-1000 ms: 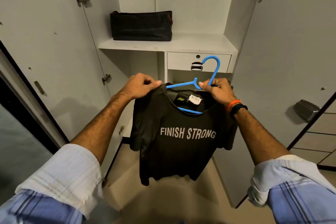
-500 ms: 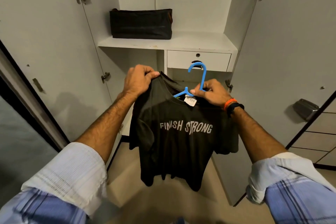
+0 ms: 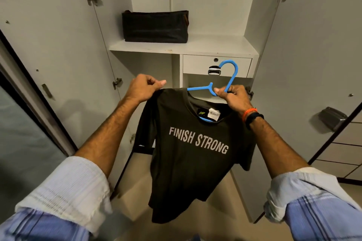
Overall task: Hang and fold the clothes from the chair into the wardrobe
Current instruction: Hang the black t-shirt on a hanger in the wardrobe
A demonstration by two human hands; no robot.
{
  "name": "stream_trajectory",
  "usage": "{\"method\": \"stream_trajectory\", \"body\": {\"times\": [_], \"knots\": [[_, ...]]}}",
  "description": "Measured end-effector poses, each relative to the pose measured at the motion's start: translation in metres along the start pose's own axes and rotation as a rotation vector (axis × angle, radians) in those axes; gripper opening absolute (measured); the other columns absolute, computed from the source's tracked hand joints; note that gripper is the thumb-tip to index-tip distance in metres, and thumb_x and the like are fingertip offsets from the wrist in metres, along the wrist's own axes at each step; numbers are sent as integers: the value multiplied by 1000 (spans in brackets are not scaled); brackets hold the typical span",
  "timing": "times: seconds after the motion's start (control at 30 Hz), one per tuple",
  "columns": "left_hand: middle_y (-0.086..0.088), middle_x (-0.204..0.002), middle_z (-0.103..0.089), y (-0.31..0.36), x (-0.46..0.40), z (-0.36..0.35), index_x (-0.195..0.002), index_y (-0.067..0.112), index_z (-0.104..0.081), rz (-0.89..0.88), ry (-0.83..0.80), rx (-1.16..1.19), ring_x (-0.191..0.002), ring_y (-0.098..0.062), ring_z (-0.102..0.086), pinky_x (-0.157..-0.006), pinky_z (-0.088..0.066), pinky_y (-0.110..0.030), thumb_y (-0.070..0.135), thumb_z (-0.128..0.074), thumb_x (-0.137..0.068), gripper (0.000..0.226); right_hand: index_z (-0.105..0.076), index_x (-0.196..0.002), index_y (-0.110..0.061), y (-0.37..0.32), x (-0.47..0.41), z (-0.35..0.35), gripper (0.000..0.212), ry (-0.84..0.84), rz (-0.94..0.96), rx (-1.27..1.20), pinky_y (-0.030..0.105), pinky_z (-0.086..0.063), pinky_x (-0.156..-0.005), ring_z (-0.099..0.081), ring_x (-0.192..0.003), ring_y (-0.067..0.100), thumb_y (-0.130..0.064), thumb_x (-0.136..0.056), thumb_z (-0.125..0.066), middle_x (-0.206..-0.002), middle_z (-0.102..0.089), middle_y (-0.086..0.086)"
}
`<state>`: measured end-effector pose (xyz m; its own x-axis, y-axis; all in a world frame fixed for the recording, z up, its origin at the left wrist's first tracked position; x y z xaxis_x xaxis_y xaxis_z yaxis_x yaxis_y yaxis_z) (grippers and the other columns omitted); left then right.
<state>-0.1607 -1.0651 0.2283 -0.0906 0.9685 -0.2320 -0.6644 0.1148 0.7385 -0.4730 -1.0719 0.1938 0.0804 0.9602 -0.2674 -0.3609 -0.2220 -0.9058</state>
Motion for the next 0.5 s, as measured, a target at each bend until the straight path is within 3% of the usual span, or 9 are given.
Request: {"method": "stream_trajectory", "body": {"times": [0.2, 0.3, 0.4, 0.5], "knots": [[-7, -98, -69, -33, 4, -4, -103, 7, -71, 64, -53, -36, -95, -17, -60, -91, -47, -34, 18, -71, -88, 19, -74, -85, -8, 1, 5, -1, 17, -8, -33, -11, 24, -50, -74, -62, -81, 12, -24, -89, -72, -85, -71, 3], [-3, -88, -67, -31, 7, -4, -95, 9, -72, 26, -49, -69, -89, -17, -61, -92, -49, -38, 18, -71, -88, 12, -74, -85, -10, -2, 6, 0, 14, -14, -23, -16, 21, -47, -70, -60, -79, 9, -23, -89, -71, -81, -69, 0], [-3, -85, -69, -28, 8, 5, -89, 9, -73, -5, -16, -14, -83, -18, -66, -84, -53, -33, 22, -78, -80, 17, -73, -83, -13, -3, 6, 9, 15, 2, 5, 23, 25, -50, -73, -58, -78, 11, -25, -89, -71, -81, -68, 4], [-6, -87, -71, -25, 9, 10, -94, 5, -74, -33, 0, -6, -83, -22, -67, -81, -55, -34, 23, -76, -83, 21, -72, -83, -12, 1, 7, 16, 16, -6, 13, 56, 23, -48, -70, -57, -76, 10, -26, -90, -70, -78, -66, 0]]}}
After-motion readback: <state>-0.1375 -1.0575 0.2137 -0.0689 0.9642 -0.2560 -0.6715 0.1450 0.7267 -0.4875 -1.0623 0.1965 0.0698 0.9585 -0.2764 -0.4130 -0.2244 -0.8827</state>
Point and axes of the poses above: each hand's wrist, its own x-axis away from the middle knuckle, its own z-axis out of the back of the hand, y = z × x, the point moved 10 cm from there along -x, towards the middle knuckle
